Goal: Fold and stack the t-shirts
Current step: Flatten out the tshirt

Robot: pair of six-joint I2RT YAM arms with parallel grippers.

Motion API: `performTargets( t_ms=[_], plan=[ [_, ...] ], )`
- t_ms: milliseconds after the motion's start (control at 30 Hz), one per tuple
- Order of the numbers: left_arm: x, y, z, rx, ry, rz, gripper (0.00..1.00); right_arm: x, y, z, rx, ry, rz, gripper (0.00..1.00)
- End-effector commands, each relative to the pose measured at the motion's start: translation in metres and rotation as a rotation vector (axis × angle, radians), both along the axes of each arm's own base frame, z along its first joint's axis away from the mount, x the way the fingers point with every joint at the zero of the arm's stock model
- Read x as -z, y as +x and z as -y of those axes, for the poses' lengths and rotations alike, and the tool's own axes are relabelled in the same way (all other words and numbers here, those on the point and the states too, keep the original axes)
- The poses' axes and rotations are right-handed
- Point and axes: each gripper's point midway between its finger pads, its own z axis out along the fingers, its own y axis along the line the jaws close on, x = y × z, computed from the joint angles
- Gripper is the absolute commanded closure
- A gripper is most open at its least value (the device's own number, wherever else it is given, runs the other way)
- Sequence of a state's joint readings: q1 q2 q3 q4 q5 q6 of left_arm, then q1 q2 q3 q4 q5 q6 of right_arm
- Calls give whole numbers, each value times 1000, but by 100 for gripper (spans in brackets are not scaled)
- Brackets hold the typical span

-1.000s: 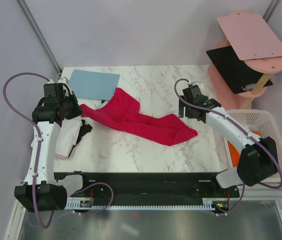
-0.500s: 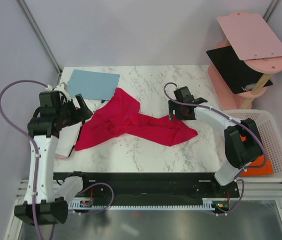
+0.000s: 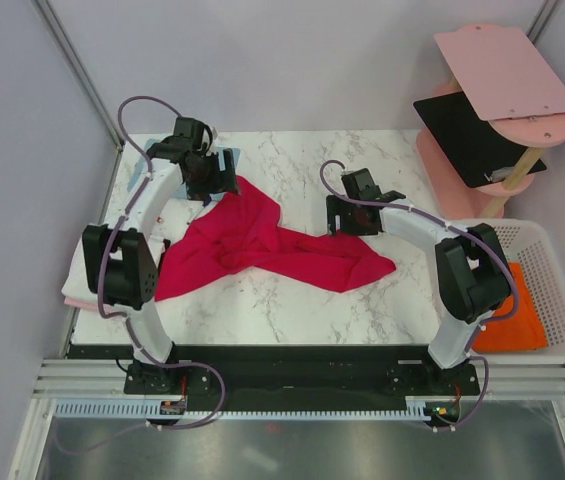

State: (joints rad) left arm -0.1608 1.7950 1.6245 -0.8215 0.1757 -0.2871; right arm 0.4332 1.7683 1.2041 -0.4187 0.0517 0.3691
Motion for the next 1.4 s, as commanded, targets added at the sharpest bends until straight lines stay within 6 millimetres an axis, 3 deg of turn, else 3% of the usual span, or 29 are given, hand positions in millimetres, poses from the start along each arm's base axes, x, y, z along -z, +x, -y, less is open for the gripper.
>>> performTargets(
  t_ms=[0,200,433,633,767,1100,1200,1233,1300,1333,1367],
  plan=[
    [17,12,-4,4,76,-57,13,-15,8,-13,-19,52,33,14],
    [45,1,-35,-54,191,-140,4,-12,0,-9,-24,40,21,14],
    [74,-3,-58,-102,21,-244,5,-5,-1,-11,-27,52,4,14],
    [95,-7,-61,-106,-5,-301,10,-2,-2,-11,-23,51,1,14],
    [108,-6,-51,-83,-61,-320,14,-1,-2,-11,-25,50,0,14],
    [124,-4,-56,-93,-28,-344,23,3,-5,-9,-28,42,-11,13],
    [124,-2,-57,-96,-24,-341,41,6,-6,-8,-28,39,-15,13],
    [123,-1,-57,-97,-25,-338,57,6,-6,-9,-29,41,-16,13],
    [119,1,-58,-97,-22,-324,77,8,-8,-8,-31,38,-18,13],
    [117,2,-58,-97,-19,-317,95,8,-8,-7,-29,39,-18,13],
    [114,4,-59,-97,-18,-308,98,8,-9,-8,-28,40,-19,13]
  ],
)
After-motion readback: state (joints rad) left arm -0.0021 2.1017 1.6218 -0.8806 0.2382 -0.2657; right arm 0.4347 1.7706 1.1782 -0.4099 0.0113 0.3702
